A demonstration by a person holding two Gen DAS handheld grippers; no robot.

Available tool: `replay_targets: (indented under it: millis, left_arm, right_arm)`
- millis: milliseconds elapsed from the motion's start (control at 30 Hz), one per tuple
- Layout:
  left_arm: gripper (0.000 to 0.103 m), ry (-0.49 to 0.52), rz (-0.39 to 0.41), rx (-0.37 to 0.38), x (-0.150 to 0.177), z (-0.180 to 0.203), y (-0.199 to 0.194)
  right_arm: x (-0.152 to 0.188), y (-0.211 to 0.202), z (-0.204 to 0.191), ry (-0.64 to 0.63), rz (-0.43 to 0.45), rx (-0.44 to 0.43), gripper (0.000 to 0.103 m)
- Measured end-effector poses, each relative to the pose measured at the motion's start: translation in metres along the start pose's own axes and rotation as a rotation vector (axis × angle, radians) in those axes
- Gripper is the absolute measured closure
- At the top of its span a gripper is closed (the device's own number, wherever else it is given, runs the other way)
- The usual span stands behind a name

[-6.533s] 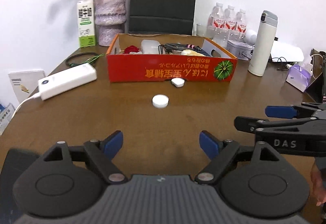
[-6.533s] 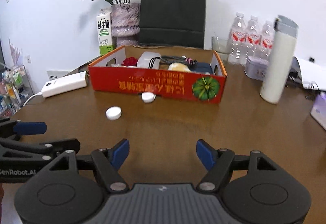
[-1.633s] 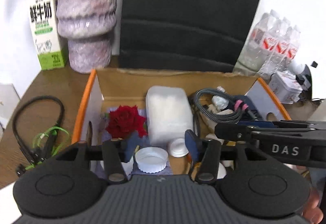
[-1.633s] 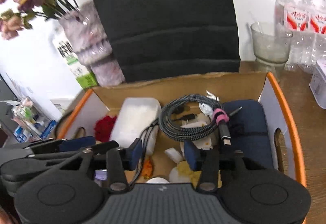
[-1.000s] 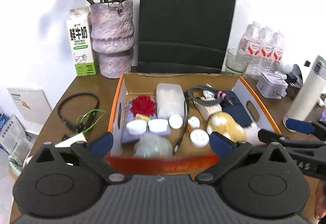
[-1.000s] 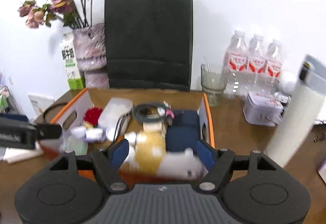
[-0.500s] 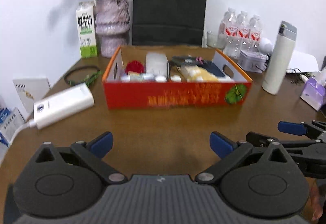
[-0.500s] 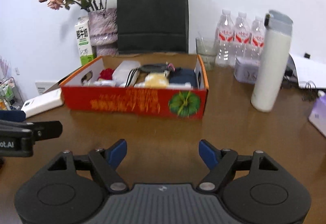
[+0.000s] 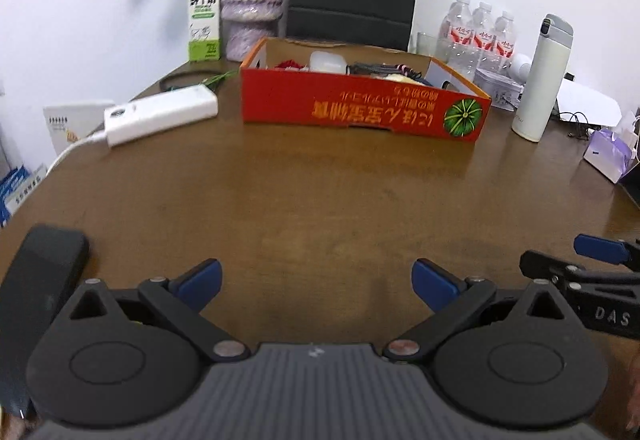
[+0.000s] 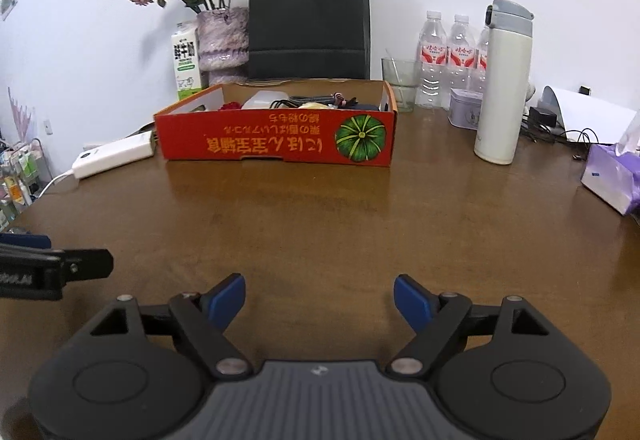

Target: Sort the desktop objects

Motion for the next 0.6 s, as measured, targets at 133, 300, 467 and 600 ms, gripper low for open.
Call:
replay_targets:
  millis: [133, 300, 467, 600]
  left_arm:
    - [0.000, 0.032, 0.013, 0.018, 0.018, 0.006, -0.015]
    - [0.000, 0.049, 0.028, 0.010, 0.031, 0.010, -0.029]
    - [0.000, 0.030, 0.034, -0.010, 0.031, 0.006, -0.025]
    - [0.000, 0.059, 0.038, -0.020, 0.020, 0.007, -0.010]
  right_arm:
    - [0.014, -0.013, -0.009, -0.029, 0.016, -0.021, 0.022]
    - [0.026, -0.028, -0.016, -0.035, 0.018, -0.023, 0.022]
    - [0.031, -0.041, -0.029, -0.056, 0.051, -0.026, 0.017]
    - [0.025, -0.030, -0.031, -0.047, 0.037, -0.017, 0.017]
Point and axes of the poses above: each gripper's, at about its wrist camera, not at the fingertips, and y roughly the way its jaws point, z to its right, x to its underside, the point moved 9 cm from there along y, roughly the way its jaws point, and after that the axes turned 4 degrees about -x, right-handed, at the moved point
